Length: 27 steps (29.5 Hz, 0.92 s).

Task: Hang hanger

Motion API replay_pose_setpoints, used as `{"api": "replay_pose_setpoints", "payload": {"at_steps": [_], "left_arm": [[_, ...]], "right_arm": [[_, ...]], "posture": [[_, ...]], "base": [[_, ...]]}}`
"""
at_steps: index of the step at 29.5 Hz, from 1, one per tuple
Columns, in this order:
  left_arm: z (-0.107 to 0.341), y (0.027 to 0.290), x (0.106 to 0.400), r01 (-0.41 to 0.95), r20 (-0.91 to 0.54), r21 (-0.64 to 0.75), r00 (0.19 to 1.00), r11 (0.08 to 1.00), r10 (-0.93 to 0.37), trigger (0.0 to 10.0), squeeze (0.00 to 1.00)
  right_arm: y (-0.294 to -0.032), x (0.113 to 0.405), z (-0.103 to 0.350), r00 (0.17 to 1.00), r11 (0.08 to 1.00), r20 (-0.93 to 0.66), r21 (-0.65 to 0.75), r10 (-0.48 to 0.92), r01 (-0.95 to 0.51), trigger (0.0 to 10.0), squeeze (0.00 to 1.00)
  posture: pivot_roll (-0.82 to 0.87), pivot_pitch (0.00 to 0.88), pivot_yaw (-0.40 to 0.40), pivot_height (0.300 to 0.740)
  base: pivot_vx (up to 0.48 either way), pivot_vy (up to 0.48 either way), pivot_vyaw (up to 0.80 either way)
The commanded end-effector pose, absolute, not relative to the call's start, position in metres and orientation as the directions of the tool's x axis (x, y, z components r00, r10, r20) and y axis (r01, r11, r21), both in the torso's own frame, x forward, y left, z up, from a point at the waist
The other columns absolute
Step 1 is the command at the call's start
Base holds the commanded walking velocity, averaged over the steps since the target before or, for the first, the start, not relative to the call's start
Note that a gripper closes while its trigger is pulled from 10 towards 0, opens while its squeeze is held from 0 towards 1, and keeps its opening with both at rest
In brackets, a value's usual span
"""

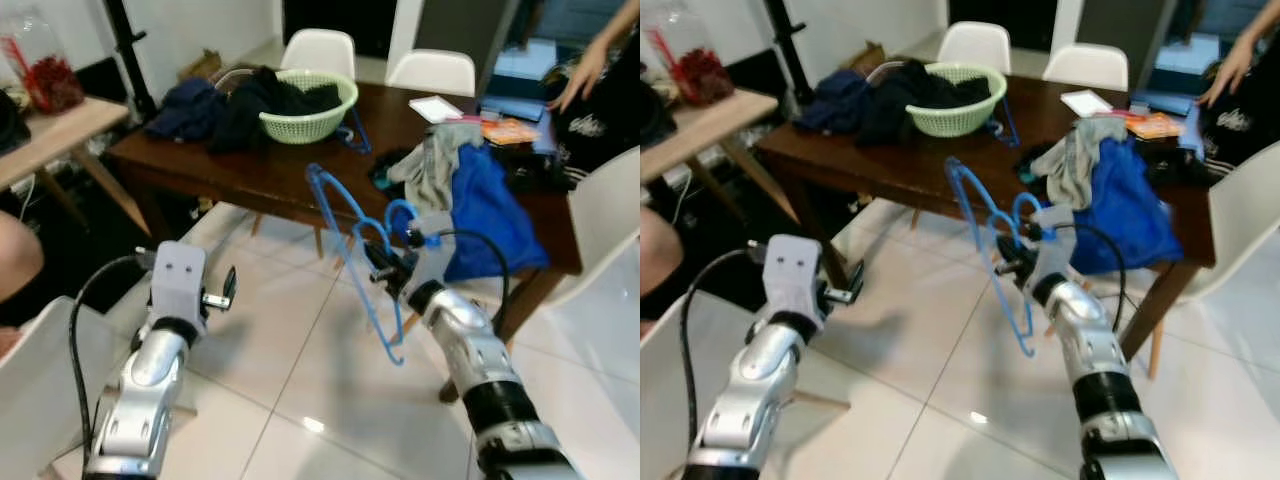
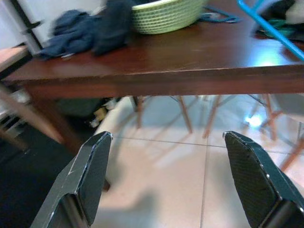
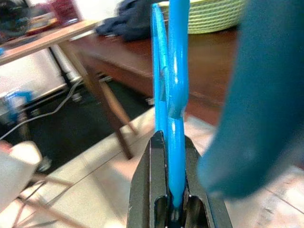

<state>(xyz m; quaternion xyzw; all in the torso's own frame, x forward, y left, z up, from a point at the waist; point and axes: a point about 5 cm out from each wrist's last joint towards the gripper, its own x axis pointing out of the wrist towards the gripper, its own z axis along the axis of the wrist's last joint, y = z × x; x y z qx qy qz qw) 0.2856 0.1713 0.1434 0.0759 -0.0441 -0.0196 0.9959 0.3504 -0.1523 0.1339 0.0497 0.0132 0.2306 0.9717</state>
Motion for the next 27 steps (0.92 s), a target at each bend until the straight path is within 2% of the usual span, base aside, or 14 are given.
{"api": "replay_pose_setpoints", "payload": {"at_steps": [1, 3, 11, 19, 24, 27], "left_arm": [[0.14, 0.17, 0.284, 0.041, 0.073, 0.164, 0.996, 0.986, -0.054, 10.0, 0.0], [0.141, 0.17, 0.283, 0.04, 0.08, 0.169, 0.995, 0.985, -0.054, 10.0, 0.0], [0.162, 0.177, 0.286, 0.018, 0.151, 0.183, 0.987, 0.983, -0.046, 10.0, 0.0], [0.189, 0.181, 0.292, -0.011, 0.234, 0.189, 0.972, 0.982, -0.035, 10.0, 0.0], [0.192, 0.179, 0.292, -0.007, 0.241, 0.185, 0.97, 0.983, -0.038, 10.0, 0.0], [0.196, 0.178, 0.292, -0.002, 0.248, 0.18, 0.968, 0.984, -0.043, 10.0, 0.0]], "right_arm": [[-0.158, 0.347, 0.127, 0.896, 0.891, -0.028, 0.128, 0.443, -0.436, 10.0, 0.0], [-0.158, 0.347, 0.127, 0.9, 0.892, -0.017, 0.14, 0.436, -0.429, 10.0, 0.0], [-0.159, 0.346, 0.128, 0.897, 0.886, 0.011, 0.154, 0.441, -0.437, 10.0, 0.0], [-0.153, 0.341, 0.13, 0.861, 0.848, 0.043, 0.157, 0.506, -0.506, 10.0, 0.0], [-0.149, 0.34, 0.131, 0.853, 0.843, 0.044, 0.133, 0.521, -0.522, 10.0, 0.0], [-0.152, 0.343, 0.131, 0.865, 0.85, 0.045, 0.166, 0.499, -0.499, 10.0, 0.0]], "posture": [[-0.01, 0.035, 0.001, 0.74], [0.0, 0.032, 0.001, 0.74], [0.0, 0.025, -0.001, 0.74], [0.01, 0.021, 0.002, 0.74], [0.01, 0.024, 0.004, 0.74], [0.01, 0.03, 0.004, 0.74]], "base": [[0.322, 0.0, -0.8], [0.388, 0.0, -0.8], [0.328, 0.0, 0.0], [0.335, 0.0, 0.0], [0.336, 0.0, 0.8], [0.341, 0.0, 0.53]]}}
